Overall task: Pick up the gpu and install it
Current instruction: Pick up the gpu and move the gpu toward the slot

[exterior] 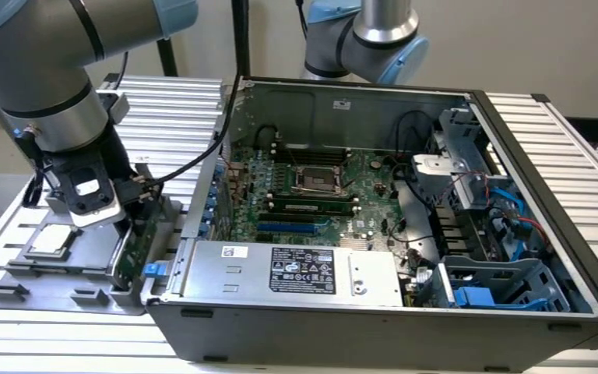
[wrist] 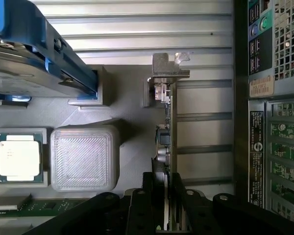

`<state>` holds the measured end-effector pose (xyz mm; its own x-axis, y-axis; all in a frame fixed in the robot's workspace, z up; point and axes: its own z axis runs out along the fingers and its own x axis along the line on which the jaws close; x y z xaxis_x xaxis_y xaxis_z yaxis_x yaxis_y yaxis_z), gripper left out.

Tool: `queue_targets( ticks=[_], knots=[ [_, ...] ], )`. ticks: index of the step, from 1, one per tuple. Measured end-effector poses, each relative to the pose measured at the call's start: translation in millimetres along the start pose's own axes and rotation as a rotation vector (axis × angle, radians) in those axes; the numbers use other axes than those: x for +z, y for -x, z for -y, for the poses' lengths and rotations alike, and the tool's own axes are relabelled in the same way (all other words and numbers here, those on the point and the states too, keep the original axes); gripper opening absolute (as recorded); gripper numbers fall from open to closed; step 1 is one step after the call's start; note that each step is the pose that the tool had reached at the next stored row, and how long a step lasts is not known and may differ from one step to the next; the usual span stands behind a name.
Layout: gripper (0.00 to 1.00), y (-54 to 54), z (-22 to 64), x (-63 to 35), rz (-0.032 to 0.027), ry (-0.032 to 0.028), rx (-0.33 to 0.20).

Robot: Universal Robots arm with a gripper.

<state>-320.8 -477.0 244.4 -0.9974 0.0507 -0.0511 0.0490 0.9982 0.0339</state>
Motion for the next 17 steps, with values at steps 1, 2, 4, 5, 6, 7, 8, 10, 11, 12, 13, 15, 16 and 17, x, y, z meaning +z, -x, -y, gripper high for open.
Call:
queue_targets(
  ticks=[1, 2, 4, 5, 6, 7, 8, 10, 11, 12, 13, 15, 16, 17],
  knots=[
    [0.27, 0.1, -0.1, -1.7, -0.0002, 0.0000, 0.000],
    [0.27, 0.2, -0.1, -3.5, -0.0003, 0.0000, 0.000],
    [0.27, 0.4, -0.3, -8.1, -0.0007, 0.0000, 0.000],
    [0.27, 0.6, -0.4, -10.9, -0.0011, 0.0000, 0.000],
    [0.27, 0.7, -0.5, -14.1, -0.0015, -0.0001, 0.000],
    [0.27, 1.0, -0.6, -18.0, -0.0022, 0.0000, 0.000],
    [0.27, 1.1, -0.8, -21.9, -0.0031, 0.0000, 0.000],
    [0.27, 1.5, -1.0, -30.1, -0.0054, -0.0002, 0.000],
    [0.27, 1.8, -1.2, -34.4, -0.0066, -0.0003, 0.000],
    [0.27, 2.0, -1.3, -38.9, -0.0077, -0.0004, 0.000],
    [0.27, 2.2, -1.5, -43.4, -0.0087, -0.0004, 0.000],
    [0.27, 2.9, -1.8, -52.7, -0.0108, -0.0005, 0.000],
    [0.27, 3.3, -2.0, -57.2, -0.0118, -0.0006, 0.000],
    [0.27, 3.9, -2.1, -61.7, -0.0128, -0.0006, 0.000]
  ],
)
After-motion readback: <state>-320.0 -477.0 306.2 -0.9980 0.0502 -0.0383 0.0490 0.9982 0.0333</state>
